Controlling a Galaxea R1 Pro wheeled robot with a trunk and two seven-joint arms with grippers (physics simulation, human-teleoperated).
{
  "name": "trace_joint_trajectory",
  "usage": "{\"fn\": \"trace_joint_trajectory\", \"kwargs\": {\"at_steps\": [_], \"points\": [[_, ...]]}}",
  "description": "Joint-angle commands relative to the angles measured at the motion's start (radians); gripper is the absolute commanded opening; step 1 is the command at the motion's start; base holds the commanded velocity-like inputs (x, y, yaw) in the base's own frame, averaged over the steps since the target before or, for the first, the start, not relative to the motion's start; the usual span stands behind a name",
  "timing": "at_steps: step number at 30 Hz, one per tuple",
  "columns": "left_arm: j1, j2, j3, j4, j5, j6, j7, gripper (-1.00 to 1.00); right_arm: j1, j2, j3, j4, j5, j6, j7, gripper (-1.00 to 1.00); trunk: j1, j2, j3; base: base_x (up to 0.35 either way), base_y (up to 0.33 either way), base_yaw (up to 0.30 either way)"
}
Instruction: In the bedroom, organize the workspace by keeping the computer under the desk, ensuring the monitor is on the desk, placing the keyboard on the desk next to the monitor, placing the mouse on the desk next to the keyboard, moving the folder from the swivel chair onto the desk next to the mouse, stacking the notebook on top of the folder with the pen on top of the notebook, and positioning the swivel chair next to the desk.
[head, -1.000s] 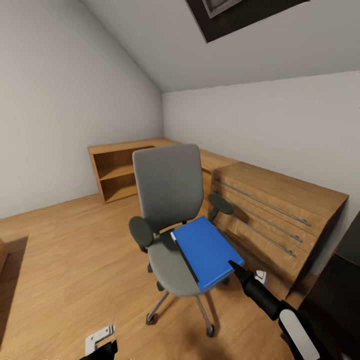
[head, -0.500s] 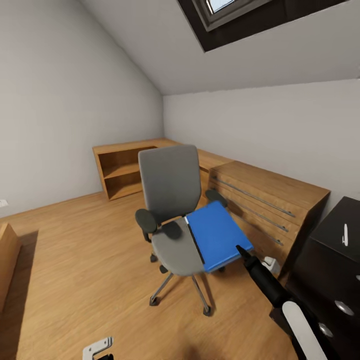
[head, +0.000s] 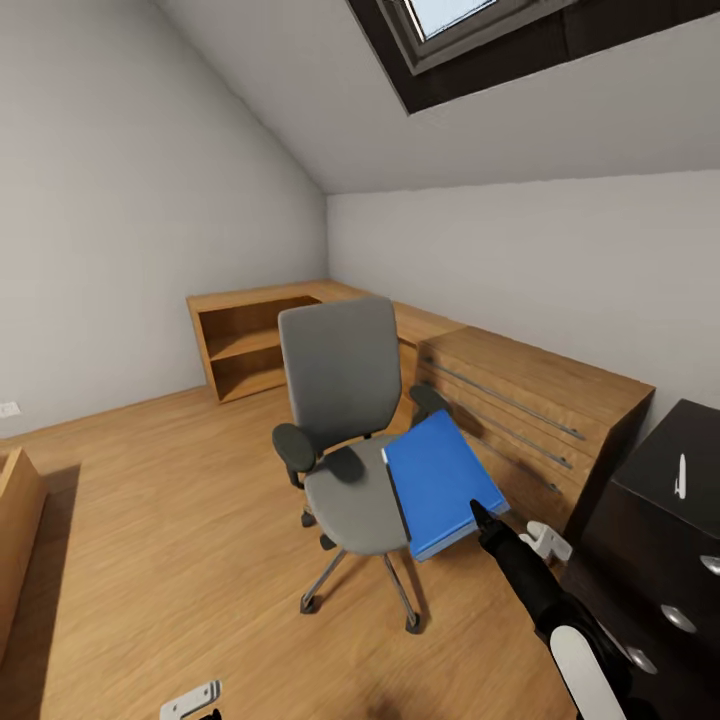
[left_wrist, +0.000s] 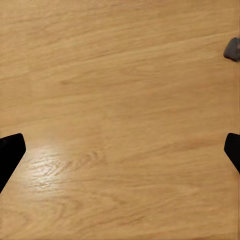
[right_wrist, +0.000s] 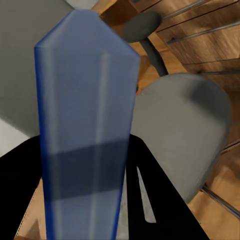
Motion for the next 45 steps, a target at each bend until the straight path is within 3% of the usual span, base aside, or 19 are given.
{"fn": "trace_joint_trajectory", "kwargs": {"at_steps": [1, 17, 18, 20, 23, 25, 28, 30, 34, 45], "points": [[0.0, 0.0, -0.006, -0.002, 0.005, 0.004, 0.009, 1.0, 0.0, -0.001, 0.002, -0.002, -0.008, 0.002, -0.003, -1.0, -0.004, 0.007, 0.002, 0.0, 0.0, 0.0], [-0.001, -0.014, -0.007, 0.0, 0.005, 0.0, 0.009, 1.0, 0.005, -0.007, 0.002, -0.001, -0.009, 0.002, 0.023, -1.0, -0.065, 0.119, 0.052, 0.0, 0.0, 0.0], [-0.001, -0.027, -0.008, 0.031, -0.045, -0.016, 0.011, 1.0, 0.005, -0.007, 0.0, -0.001, -0.01, 0.003, 0.023, -1.0, -0.069, 0.126, 0.055, 0.0, 0.0, -0.008], [-0.001, -0.033, -0.007, 0.04, -0.063, -0.046, 0.012, 1.0, 0.005, -0.01, -0.008, -0.001, -0.01, 0.006, 0.023, -1.0, -0.077, 0.14, 0.062, 0.0, 0.0, -0.079], [-0.001, -0.037, -0.008, 0.061, -0.075, -0.085, 0.012, 1.0, 0.005, -0.019, -0.047, -0.002, -0.012, 0.009, 0.025, -1.0, -0.088, 0.161, 0.071, 0.0, 0.0, -0.176], [-0.001, -0.045, -0.008, 0.077, -0.081, -0.106, 0.011, 1.0, 0.005, -0.025, -0.105, -0.003, -0.015, 0.017, 0.043, -1.0, -0.096, 0.175, 0.077, 0.0, 0.0, -0.232], [-0.001, -0.052, -0.008, 0.083, -0.083, -0.112, 0.011, 1.0, 0.005, -0.027, -0.139, -0.003, -0.017, 0.036, 0.064, -1.0, -0.108, 0.196, 0.087, 0.0, 0.0, -0.246], [-0.001, -0.058, -0.008, 0.092, -0.085, -0.116, 0.01, 1.0, 0.005, -0.027, -0.179, -0.003, -0.041, 0.072, 0.112, -1.0, -0.115, 0.21, 0.093, 0.0, 0.0, -0.098], [-0.001, -0.06, -0.008, 0.095, -0.091, -0.118, 0.01, 1.0, 0.005, -0.028, -0.202, -0.003, -0.063, 0.097, 0.156, -1.0, -0.131, 0.238, 0.105, 0.0, 0.0, -0.029], [-0.001, -0.061, -0.008, 0.098, -0.093, -0.116, 0.01, 1.0, 0.005, -0.027, -0.243, -0.003, -0.07, 0.107, 0.173, -1.0, -0.173, 0.315, 0.14, 0.0, 0.0, -0.004]]}}
